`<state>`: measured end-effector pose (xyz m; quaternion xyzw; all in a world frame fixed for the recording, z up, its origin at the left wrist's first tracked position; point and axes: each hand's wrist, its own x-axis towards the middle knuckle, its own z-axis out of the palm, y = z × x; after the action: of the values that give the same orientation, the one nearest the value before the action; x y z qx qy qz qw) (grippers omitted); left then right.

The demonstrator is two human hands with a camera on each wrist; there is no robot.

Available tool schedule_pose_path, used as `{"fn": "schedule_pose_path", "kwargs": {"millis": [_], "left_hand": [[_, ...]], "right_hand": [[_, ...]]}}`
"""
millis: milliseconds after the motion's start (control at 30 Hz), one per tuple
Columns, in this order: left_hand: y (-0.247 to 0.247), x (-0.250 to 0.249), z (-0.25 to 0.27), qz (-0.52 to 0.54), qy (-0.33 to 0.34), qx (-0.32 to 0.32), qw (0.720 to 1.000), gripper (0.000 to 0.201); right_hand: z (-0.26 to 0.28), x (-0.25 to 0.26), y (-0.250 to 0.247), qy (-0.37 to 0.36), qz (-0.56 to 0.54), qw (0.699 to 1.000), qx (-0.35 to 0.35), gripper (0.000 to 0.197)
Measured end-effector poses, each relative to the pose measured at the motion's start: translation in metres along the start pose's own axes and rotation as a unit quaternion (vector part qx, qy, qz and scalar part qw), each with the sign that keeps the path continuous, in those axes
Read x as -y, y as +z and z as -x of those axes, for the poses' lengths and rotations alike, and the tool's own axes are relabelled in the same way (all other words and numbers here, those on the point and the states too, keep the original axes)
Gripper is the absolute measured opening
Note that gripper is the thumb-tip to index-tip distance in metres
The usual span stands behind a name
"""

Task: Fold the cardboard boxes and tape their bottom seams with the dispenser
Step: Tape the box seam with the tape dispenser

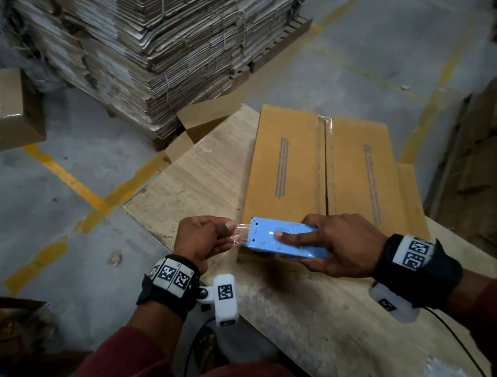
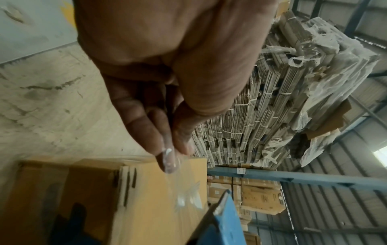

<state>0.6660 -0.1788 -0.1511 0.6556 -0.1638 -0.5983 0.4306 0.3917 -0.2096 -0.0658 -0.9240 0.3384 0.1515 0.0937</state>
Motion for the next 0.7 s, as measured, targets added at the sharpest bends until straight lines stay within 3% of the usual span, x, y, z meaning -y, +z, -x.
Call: {"fn": "schedule_pose_path", "kwargs": {"millis": [300, 433, 533, 700], "left_hand": [[0.002, 0.011, -0.008, -0.026, 0.013, -0.017, 0.999, 0.003], [-0.049, 0.013, -0.021, -0.036, 0.025, -0.087, 0.995, 0.010], [-0.063, 0.006, -0.020, -0.053, 0.049, -0.050, 0.996, 0.005], [-0.035, 0.008, -0.018, -0.028, 0.074, -0.030, 0.996, 0.007]], "right_hand": [[0.007, -0.006, 0.015, 0.001, 0.002, 1.000, -0.009, 0.065], [0.034, -0.030, 0.027, 0.002, -0.008, 1.000, -0.010, 0.063], [0.042, -0.043, 0.029, -0.002, -0.005, 1.000, 0.024, 0.058], [0.034, -0.067, 0.027, 0.027, 0.022, 0.998, 0.051, 0.060]]}}
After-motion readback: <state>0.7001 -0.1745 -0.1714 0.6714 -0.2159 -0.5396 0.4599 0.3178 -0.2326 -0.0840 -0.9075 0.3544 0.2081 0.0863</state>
